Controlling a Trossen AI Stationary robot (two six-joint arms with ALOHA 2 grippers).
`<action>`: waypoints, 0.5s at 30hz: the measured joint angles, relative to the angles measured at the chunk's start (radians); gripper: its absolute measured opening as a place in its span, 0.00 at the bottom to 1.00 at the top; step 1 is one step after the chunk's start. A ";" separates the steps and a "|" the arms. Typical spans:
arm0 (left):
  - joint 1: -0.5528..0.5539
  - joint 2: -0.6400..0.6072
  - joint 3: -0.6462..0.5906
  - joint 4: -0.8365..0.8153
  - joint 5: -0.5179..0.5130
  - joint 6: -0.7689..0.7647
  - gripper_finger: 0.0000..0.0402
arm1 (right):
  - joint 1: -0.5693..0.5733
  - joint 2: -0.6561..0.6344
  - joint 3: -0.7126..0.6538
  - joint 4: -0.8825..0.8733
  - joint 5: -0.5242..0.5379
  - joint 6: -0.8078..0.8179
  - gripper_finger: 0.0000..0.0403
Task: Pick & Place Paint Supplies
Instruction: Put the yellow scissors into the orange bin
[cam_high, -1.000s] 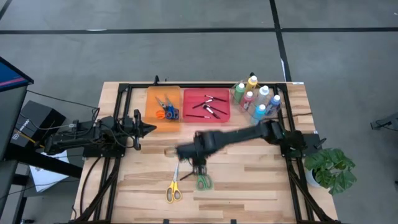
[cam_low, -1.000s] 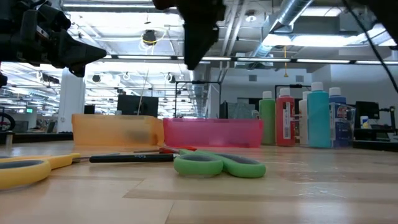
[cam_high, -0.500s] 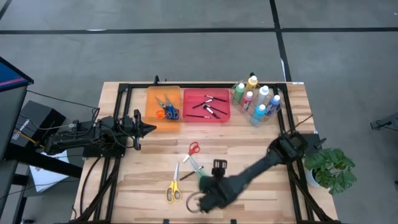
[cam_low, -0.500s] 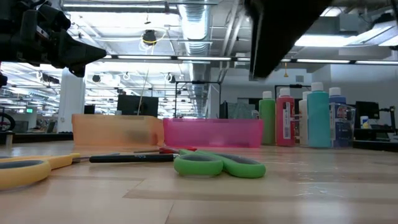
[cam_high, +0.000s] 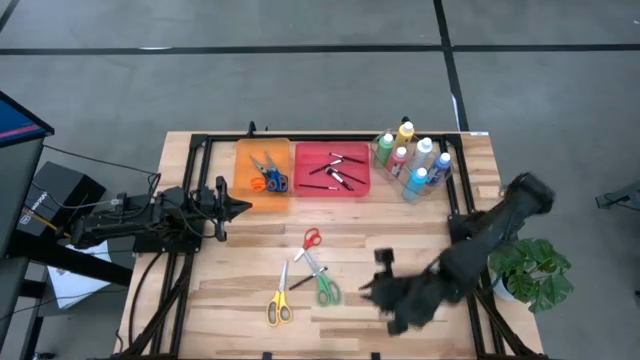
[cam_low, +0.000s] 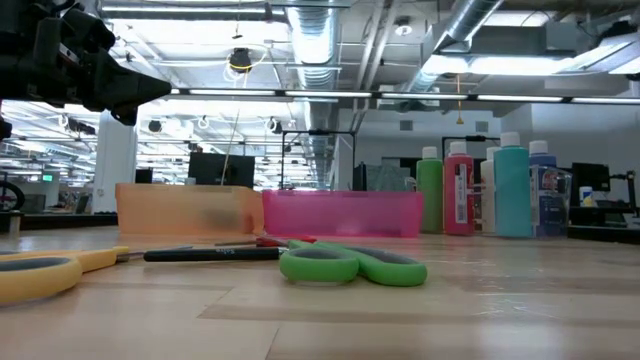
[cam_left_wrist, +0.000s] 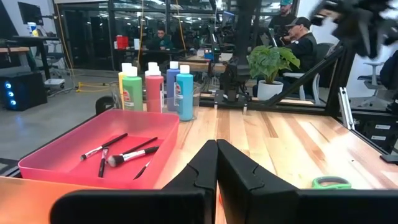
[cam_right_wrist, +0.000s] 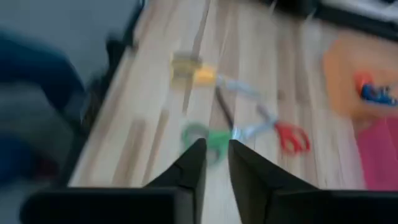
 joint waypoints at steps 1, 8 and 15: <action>0.000 0.000 0.000 0.000 0.000 0.000 0.01 | -0.009 -0.063 -0.082 0.096 -0.003 -0.011 0.14; 0.000 0.000 0.000 0.010 -0.003 0.000 0.01 | -0.165 -0.422 -0.620 0.777 -0.310 -0.156 0.01; 0.000 0.000 0.000 0.072 -0.003 -0.001 0.01 | -0.421 -0.663 -0.884 0.974 -0.473 -0.195 0.01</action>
